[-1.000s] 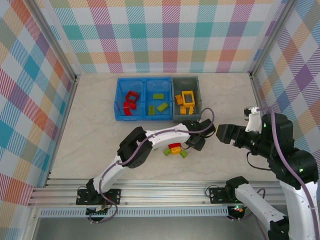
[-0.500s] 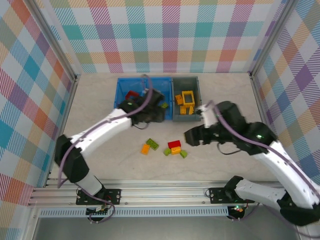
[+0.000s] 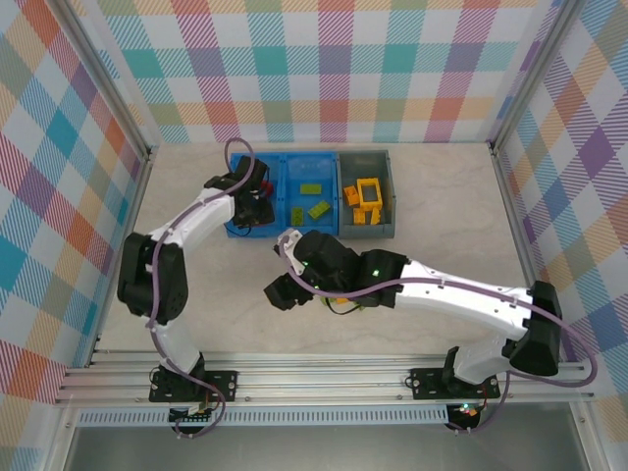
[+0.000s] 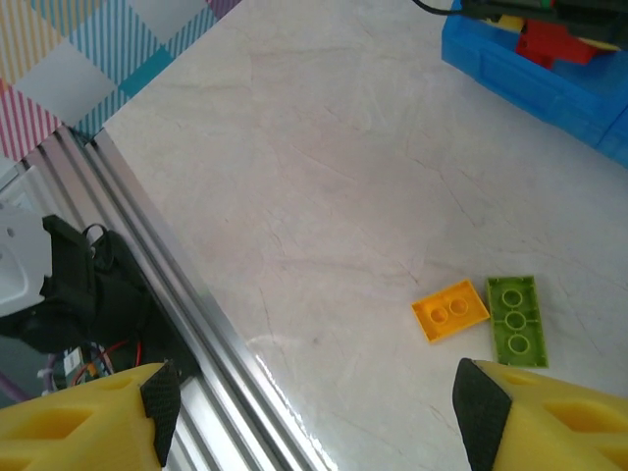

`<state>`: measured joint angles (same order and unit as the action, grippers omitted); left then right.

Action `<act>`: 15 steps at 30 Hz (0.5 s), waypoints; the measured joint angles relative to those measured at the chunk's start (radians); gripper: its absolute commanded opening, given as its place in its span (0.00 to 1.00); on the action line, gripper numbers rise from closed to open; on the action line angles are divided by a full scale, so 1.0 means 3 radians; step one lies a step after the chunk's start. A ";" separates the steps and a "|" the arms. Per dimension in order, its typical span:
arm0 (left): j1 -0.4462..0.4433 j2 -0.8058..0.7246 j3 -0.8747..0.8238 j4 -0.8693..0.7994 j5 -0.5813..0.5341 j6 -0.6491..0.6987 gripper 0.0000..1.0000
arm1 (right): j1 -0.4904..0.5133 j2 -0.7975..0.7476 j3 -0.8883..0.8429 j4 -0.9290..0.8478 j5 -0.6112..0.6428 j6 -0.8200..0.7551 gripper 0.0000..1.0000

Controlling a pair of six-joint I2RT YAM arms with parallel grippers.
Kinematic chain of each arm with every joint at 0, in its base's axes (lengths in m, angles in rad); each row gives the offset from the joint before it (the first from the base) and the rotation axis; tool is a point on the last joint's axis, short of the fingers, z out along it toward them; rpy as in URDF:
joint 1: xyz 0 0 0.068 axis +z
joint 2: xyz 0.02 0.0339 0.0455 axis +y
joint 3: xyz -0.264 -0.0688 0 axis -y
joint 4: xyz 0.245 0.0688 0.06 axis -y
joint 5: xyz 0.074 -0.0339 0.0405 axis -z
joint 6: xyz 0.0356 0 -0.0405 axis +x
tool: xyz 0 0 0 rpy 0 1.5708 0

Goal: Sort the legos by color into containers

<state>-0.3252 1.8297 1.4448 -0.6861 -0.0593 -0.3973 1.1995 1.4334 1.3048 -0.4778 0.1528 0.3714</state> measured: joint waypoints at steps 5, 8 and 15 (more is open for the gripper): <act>0.0154 0.0281 0.0111 0.0130 0.0172 -0.0011 0.42 | -0.0004 0.0008 0.0000 0.0153 0.0125 0.0064 0.77; 0.0198 0.0345 0.0151 0.0182 0.0263 -0.0014 0.45 | -0.0004 -0.0006 -0.0003 0.0198 0.0160 0.0095 0.77; 0.0243 0.0472 0.0211 0.0257 0.0346 -0.0029 0.63 | -0.0004 -0.0006 -0.0046 0.0252 0.0219 0.0161 0.78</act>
<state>-0.2523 1.9713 1.5082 -0.6090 0.0444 -0.4061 1.1984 1.4315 1.2911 -0.4023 0.2184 0.4198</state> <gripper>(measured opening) 0.592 0.779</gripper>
